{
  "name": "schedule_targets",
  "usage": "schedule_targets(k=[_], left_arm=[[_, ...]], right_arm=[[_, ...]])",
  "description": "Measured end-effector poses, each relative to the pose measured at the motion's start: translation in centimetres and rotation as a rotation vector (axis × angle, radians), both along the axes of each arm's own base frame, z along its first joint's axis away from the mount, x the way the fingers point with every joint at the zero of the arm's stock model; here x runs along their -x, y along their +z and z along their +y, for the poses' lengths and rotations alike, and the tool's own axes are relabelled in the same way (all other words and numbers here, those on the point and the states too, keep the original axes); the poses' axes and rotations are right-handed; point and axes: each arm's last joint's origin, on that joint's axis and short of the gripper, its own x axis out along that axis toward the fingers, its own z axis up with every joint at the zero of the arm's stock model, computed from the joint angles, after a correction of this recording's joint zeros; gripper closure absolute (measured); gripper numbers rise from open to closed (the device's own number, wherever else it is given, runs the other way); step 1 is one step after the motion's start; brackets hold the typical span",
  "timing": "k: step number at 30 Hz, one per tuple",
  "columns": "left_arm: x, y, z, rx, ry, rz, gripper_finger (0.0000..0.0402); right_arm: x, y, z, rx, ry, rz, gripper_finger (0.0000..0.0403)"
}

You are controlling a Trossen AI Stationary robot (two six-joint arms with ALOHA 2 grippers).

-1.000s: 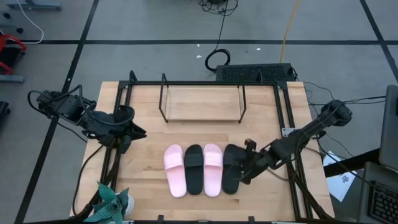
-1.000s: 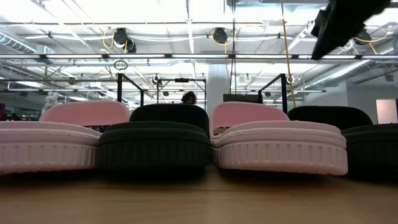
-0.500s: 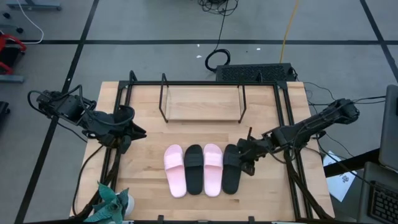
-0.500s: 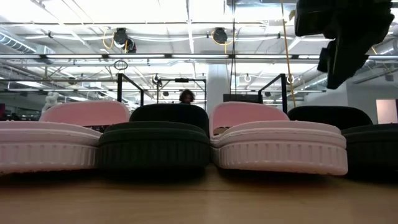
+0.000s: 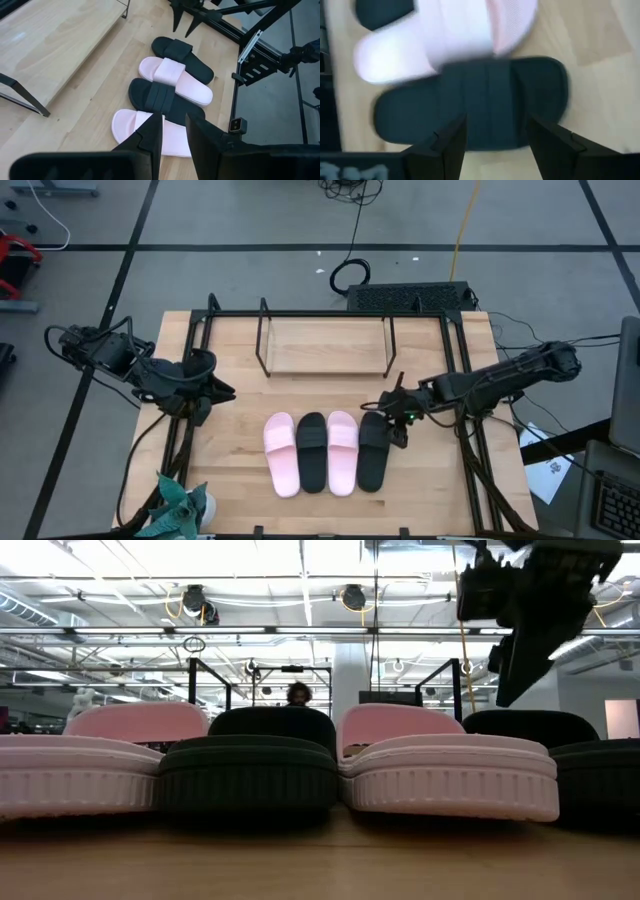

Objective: Pick and place slides into the shelf
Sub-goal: Put the right black slide on the shelf

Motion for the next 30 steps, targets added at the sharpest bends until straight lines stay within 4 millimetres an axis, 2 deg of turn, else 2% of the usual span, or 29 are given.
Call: schedule_targets(k=[6, 15, 22, 30], left_arm=[[0.0, 0.0, 0.0, -0.005, -0.003, 0.001, 0.0316], [0.0, 0.0, 0.0, -0.007, -0.005, 0.001, 0.0316], [0.0, 0.0, 0.0, -0.006, 0.006, -0.001, 0.0316], [0.0, 0.0, 0.1, -0.001, 0.029, -0.005, 0.0316]], right_arm=[[-0.2, -0.2, -0.9, -0.037, 0.022, -0.018, 0.0214], [0.5, -3.0, -1.8, -0.132, 0.008, -0.03, 0.0214], [0.7, -3.7, -2.5, -0.157, 0.017, -0.044, 0.0214], [0.8, -4.4, -3.3, -0.266, 0.03, -0.094, 0.0215]])
